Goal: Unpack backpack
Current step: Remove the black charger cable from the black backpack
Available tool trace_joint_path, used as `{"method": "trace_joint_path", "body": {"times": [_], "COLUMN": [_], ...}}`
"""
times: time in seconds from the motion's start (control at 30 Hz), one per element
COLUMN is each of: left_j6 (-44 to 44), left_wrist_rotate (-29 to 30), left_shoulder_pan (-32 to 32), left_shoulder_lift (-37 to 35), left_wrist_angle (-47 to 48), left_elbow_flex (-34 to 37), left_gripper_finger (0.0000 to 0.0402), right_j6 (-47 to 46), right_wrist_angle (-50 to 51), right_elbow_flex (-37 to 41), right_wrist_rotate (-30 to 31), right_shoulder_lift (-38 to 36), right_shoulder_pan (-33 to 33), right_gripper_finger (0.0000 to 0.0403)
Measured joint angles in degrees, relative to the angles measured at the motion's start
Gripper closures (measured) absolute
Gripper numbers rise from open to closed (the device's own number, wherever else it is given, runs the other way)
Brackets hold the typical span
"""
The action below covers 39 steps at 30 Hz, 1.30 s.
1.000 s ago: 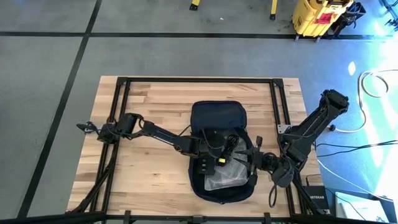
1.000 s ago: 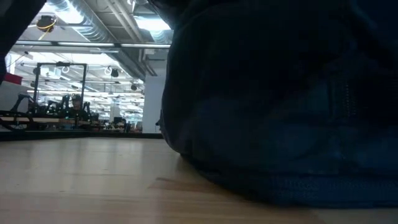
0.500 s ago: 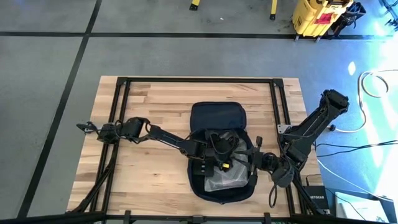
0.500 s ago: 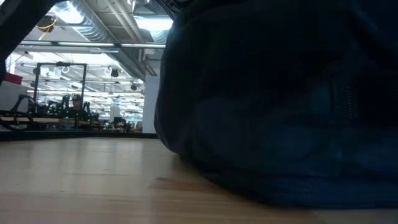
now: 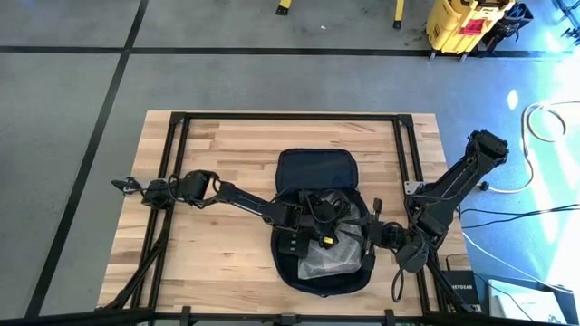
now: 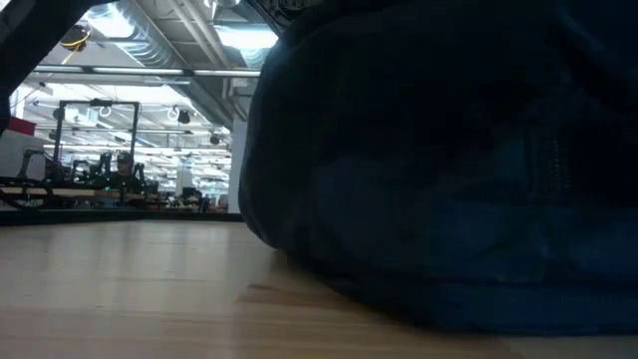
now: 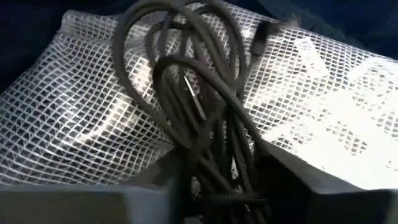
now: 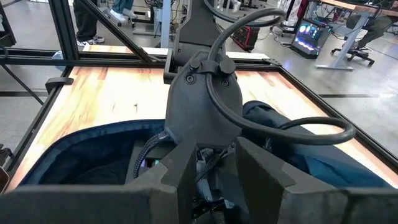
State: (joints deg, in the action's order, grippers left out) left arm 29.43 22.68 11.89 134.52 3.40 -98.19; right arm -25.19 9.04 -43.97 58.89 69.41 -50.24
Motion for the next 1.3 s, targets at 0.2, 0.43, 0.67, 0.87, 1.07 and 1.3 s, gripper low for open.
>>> {"method": "trace_joint_path", "body": {"times": [0.2, 0.43, 0.67, 0.87, 1.07, 1.3], "left_j6": [-2.6, -4.4, -6.5, -9.1, -10.4, -10.0], "left_wrist_rotate": [-1.5, -1.7, -1.6, -0.6, -0.5, 6.4], "left_shoulder_pan": [0.1, 0.1, 0.3, 1.3, 2.8, 7.1], "left_shoulder_lift": [0.0, -1.9, -6.0, -11.0, -16.5, -21.8], "left_wrist_angle": [-1.1, -0.8, 0.9, 2.8, 6.4, 18.3], "left_elbow_flex": [0.1, 0.2, 0.2, 0.2, 0.2, 0.4], "left_gripper_finger": [0.0381, 0.0383, 0.0383, 0.0383, 0.0383, 0.0384], "right_j6": [0.0, 0.0, 1.1, 7.1, 13.5, 15.3], "right_wrist_angle": [0.0, 0.0, 0.1, 0.1, 0.0, 0.4], "right_elbow_flex": [0.0, 0.0, -1.6, -6.3, -10.9, -12.5], "right_wrist_rotate": [0.0, 0.0, 0.0, 0.2, 1.1, 3.2], "right_shoulder_lift": [0.0, 0.0, 0.0, 0.0, -0.1, 0.0], "right_shoulder_pan": [0.0, 0.0, 0.0, 0.0, 0.0, 0.0], "right_gripper_finger": [0.0308, 0.0308, 0.0308, 0.0308, 0.0308, 0.0308]}}
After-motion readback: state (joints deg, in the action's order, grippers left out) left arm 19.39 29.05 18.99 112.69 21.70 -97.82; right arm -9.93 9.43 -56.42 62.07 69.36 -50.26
